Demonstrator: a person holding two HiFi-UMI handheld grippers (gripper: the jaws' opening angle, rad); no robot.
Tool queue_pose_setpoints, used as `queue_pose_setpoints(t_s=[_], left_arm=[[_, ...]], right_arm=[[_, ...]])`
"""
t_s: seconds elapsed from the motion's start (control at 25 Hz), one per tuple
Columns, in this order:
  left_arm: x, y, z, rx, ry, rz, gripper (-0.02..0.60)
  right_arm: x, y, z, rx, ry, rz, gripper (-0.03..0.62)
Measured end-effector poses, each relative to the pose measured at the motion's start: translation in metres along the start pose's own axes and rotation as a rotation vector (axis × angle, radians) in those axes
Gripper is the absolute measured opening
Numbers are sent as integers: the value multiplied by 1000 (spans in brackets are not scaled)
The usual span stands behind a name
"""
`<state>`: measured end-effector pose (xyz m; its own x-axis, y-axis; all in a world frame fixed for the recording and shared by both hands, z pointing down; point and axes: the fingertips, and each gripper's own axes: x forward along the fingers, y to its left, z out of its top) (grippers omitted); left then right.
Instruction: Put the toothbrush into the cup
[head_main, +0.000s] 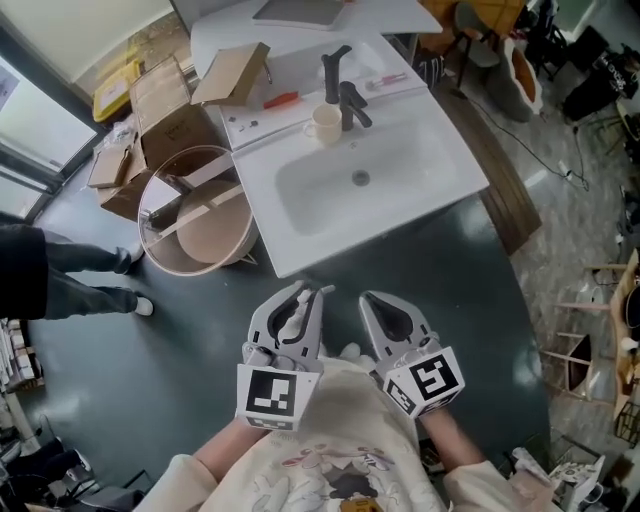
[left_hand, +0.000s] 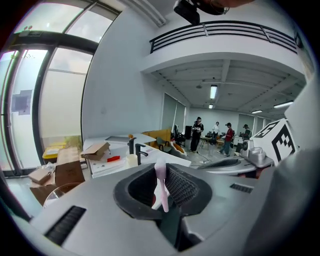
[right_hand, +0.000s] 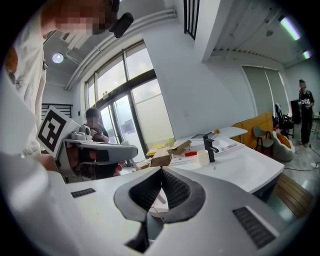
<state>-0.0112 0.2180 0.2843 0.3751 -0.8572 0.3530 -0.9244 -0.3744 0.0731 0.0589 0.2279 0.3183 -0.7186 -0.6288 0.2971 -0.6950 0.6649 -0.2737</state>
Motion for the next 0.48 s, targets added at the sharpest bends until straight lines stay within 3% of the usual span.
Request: queue_pose_setpoints(t_s=[0.2,0.48], left_arm=[[31,65,24,26,-3,-20,57],[64,136,44,13,-29,-67,57]], right_arm=[[67,-5,31,-66,0,-36,15],[142,-10,57,-52,2,-72,15]])
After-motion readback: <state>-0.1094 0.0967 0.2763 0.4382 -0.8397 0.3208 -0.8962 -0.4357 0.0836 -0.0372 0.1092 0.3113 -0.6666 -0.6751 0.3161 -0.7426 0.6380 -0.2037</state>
